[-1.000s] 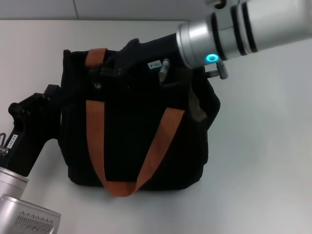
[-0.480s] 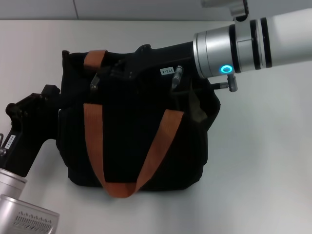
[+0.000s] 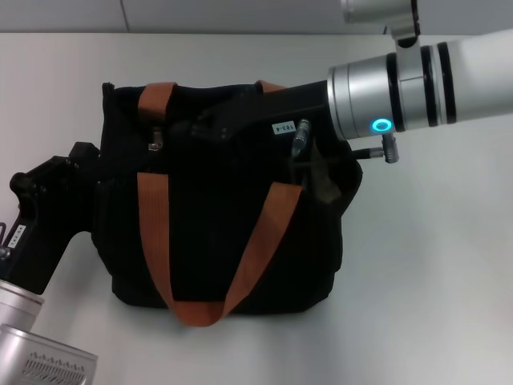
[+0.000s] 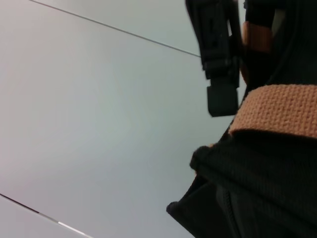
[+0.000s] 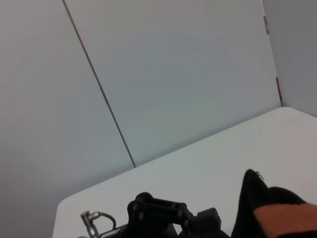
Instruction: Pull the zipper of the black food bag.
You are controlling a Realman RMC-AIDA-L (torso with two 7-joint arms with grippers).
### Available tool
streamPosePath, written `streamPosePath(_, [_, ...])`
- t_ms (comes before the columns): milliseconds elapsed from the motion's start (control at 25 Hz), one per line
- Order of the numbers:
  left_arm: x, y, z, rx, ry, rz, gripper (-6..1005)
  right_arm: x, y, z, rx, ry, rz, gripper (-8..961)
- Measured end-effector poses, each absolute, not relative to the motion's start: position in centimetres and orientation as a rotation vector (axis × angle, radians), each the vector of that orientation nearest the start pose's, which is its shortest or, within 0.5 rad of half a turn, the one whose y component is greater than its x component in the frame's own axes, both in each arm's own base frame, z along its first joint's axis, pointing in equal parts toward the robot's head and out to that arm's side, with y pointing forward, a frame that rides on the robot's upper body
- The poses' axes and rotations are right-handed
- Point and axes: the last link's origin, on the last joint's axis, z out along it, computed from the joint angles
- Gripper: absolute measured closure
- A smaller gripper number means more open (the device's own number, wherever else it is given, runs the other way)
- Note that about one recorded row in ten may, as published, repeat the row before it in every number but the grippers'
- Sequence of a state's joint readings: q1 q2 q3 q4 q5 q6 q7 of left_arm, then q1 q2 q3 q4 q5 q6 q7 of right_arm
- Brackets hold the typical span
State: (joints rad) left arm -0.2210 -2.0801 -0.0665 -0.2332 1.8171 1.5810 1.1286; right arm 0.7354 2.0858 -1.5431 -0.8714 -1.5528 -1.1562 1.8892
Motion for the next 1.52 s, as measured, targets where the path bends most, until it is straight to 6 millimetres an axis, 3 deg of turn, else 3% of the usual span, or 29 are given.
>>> streamPosePath(280, [-31.8,21.9,-4.2,-1.568,0.609,0.013,984,9.7,35.9,-7.6,-2.993,0.609,0.675,950])
streamPosePath(440, [-31.8,21.8,-4.2,-1.568,0.609,0.012,984,10.3,35.8,-6.2,-2.956,0.725,0.827,932])
streamPosePath(640, [-31.8,21.6,-4.2,-1.565,0.61,0.009,984,10.3,35.7,-5.4,-2.967,0.719,0.866,910])
streamPosePath(840, [-31.8,21.5,-4.2,-1.567,0.612,0.008,984,9.8,35.9,-5.1,-3.005,0.523,0.726,888])
streamPosePath(960, [-31.8,21.5,-4.2,-1.568,0.614,0.006,984,8.6,36.1,-5.4,-3.046,0.304,0.478,875])
streamPosePath(1080, [-31.8,21.5,-4.2,-1.568,0.614,0.006,984,8.0,36.1,-5.7,-3.059,0.22,0.389,862])
streamPosePath(1360, [-31.7,21.4,-4.4,-1.575,0.621,0.0,984,6.4,36.5,-6.7,-3.056,0.082,0.29,634])
streamPosePath(1520, [-31.7,21.4,-4.4,-1.574,0.622,-0.002,984,6.2,36.7,-7.1,-3.035,0.044,0.256,634])
